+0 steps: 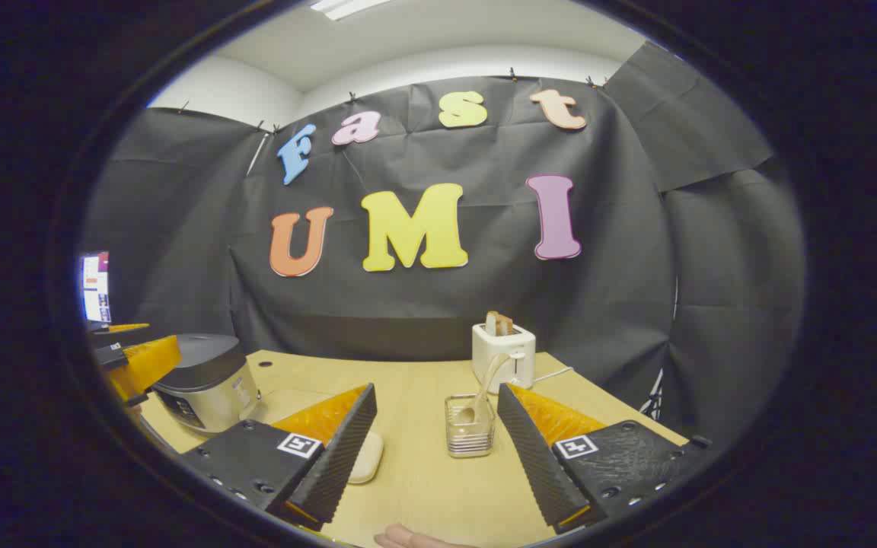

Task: Close the left gripper, press the button to open the rice cooker; take a wooden spoon from the chopstick holder with the right hand, scoop a spoonful of rice and pour it into the rice cooker, then put the wooden spoon back into the chopstick holder.

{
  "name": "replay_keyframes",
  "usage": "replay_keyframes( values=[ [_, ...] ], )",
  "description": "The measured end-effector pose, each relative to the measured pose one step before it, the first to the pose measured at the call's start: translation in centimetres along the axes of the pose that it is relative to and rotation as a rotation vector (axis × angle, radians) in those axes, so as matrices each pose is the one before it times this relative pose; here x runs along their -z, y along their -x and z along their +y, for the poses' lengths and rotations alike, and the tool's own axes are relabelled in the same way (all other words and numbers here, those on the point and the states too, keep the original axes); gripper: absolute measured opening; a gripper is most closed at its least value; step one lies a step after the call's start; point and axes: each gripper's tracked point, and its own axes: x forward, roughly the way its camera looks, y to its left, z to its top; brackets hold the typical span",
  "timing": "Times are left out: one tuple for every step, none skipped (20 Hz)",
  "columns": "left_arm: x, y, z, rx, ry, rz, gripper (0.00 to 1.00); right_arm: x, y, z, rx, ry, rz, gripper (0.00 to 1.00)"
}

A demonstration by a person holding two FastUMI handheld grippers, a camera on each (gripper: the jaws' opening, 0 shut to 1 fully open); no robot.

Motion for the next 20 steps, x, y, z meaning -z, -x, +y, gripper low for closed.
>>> replay_keyframes(
  values=[
    [0.468, -0.141, 0.111, 0.00087, 0.00269, 0.01454, 0.98, 0.46, 0.091, 0.484, -0.01398, 0.00535, 0.00842, 0.95],
    [-0.149, 0.132, -0.099, 0.0056, 0.00829, -0.00298, 0.98, 0.266, 0.12, -0.027, 0.00121, 0.01215, 0.01884, 0.95],
    [0.013, -0.128, -0.236, 0.01059, 0.01279, 0.00145, 0.98, -0.229, 0.261, -0.332, -0.00203, 0.00165, -0.01318, 0.95],
    [0.553, -0.23, -0.522, 0.01266, 0.00914, 0.01846, 0.98, -0.48, 0.087, -0.26, 0.00135, 0.00342, -0.01316, 0.95],
    [0.345, -0.108, -0.008, -0.00095, 0.00769, 0.01426, 0.98, -0.426, 0.157, -0.455, 0.01411, 0.00916, -0.0056, 0.95],
    [0.185, -0.05, 0.054, -0.00315, -0.00091, 0.00388, 0.98, -0.231, 0.11, -0.434, 0.00995, 0.0086, -0.0089, 0.95],
    [0.085, -0.081, 0.133, -0.00808, -0.0068, -0.00047, 0.99, -0.217, 0.061, -0.283, 0.00419, 0.00365, -0.00646, 0.95],
    [0.033, -0.164, 0.211, -0.00847, -0.00309, -0.00017, 0.99, -0.124, -0.08, -0.194, -0.00032, 0.00205, 0.00052, 0.95],
    [0.022, -0.029, -0.088, -0.00048, 0.00121, 0.00085, 0.98, 0.112, -0.109, -0.038, 0.00026, -0.00243, 0.00186, 0.95],
    [0.04, -0.014, -0.104, 0.00109, 0.00195, -0.00204, 0.98, 0.071, -0.004, -0.016, -0.00146, -0.0018, 0.00184, 0.95],
    [-0.034, -0.093, 0.149, -0.0042, 0.01049, -0.00333, 0.98, 0.051, -0.079, 0.117, -0.00556, 0.00232, 0.00213, 0.95],
    [0.091, -0.127, 0.24, -0.00652, 0.00136, 0.00675, 0.98, 0.134, 0.054, 0.101, -0.00749, 0.00121, 0.00446, 0.95],
    [0.306, -0.073, 0.222, -0.0025, -0.00545, 0.00391, 0.98, -0.008, 0.038, 0.025, -0.004, -0.00349, 0.00335, 0.95],
    [-0.02, -0.058, 0.127, -0.00519, -0.00794, 0.00131, 0.98, 0.02, -0.019, -0.08, -0.00107, -0.004, 0.00133, 0.95],
    [-0.082, -0.11, 0.315, -0.00873, -0.00054, -0.00084, 0.98, -0.025, -0.05, -0.089, 0.00275, -0.00229, 0.00065, 0.95],
    [0.075, -0.016, 0.195, -0.00135, -0.00171, 0.001, 0.99, 0.005, 0.002, -0.018, 0.0009, 0.00071, 0.00042, 0.95],
    [-0.064, -0.015, 0.168, 0.00169, -0.00225, 0.00022, 0.98, -0.022, -0.022, 0.031, -0.00399, 0.00389, 0.00093, 0.96],
    [-0.105, 0.14, 0.427, -0.00777, -0.00277, -0.00169, 0.98, 0.115, -0.055, 0.046, -0.00203, 0.00201, 0.00153, 0.95],
    [0.033, -0.065, 0.904, -0.02081, -0.00735, 0.0017, 0.9, -0.033, -0.026, -0.221, 0.00262, -0.0022, 0.0032, 0.95],
    [-0.168, -0.301, 1.217, -0.03103, -0.01122, -0.00294, 0.94, -0.071, -0.051, -0.413, 0.0063, -0.00388, 0.00143, 0.95]
  ],
)
